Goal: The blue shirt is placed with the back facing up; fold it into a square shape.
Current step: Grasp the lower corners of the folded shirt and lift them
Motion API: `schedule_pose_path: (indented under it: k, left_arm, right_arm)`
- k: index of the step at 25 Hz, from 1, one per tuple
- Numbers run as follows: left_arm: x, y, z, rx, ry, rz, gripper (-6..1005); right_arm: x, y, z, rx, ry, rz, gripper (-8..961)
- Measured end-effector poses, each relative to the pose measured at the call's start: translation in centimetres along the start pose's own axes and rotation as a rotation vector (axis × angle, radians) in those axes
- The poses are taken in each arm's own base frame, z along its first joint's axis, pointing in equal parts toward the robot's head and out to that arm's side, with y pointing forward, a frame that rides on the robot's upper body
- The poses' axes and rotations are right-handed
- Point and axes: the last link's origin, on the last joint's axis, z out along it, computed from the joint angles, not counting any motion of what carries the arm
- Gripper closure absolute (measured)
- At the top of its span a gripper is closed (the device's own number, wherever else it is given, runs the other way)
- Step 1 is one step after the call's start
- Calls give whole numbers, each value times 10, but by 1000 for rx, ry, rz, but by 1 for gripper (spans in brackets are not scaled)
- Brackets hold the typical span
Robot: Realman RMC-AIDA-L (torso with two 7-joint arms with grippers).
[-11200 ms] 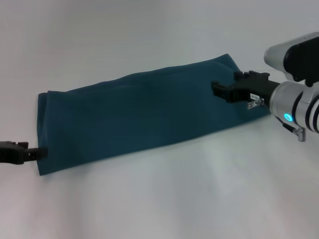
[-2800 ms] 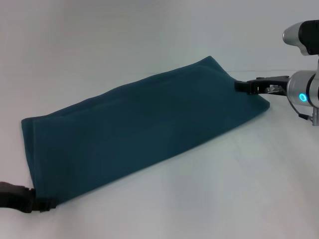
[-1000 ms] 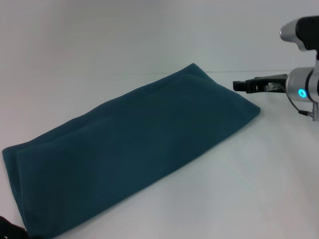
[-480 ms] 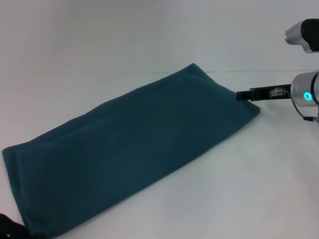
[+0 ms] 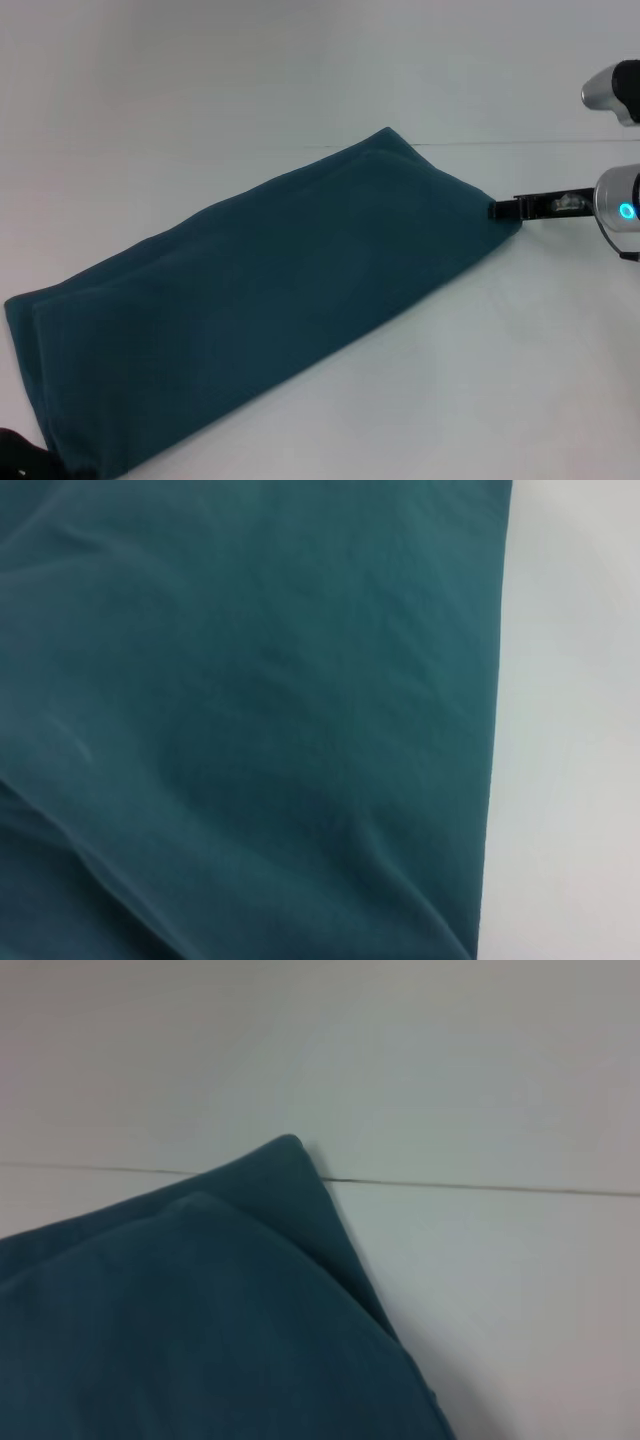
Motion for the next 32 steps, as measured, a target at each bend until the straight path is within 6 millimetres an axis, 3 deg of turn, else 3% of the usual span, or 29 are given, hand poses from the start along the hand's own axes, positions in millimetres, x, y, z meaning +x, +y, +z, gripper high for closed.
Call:
schedule_pose_path:
  k: [14,17,32]
  left_arm:
    - [-3,0,2,-2,0,-2,973]
    - [-2,0,2,0,1,-1,973]
    - [1,-2,1,3,2,4,972]
  right_arm:
    - [0,14,11,-4,5,-18,267]
    - [0,15,12,-6,6,-16,379]
    - [6,8,13,16,8,13,757]
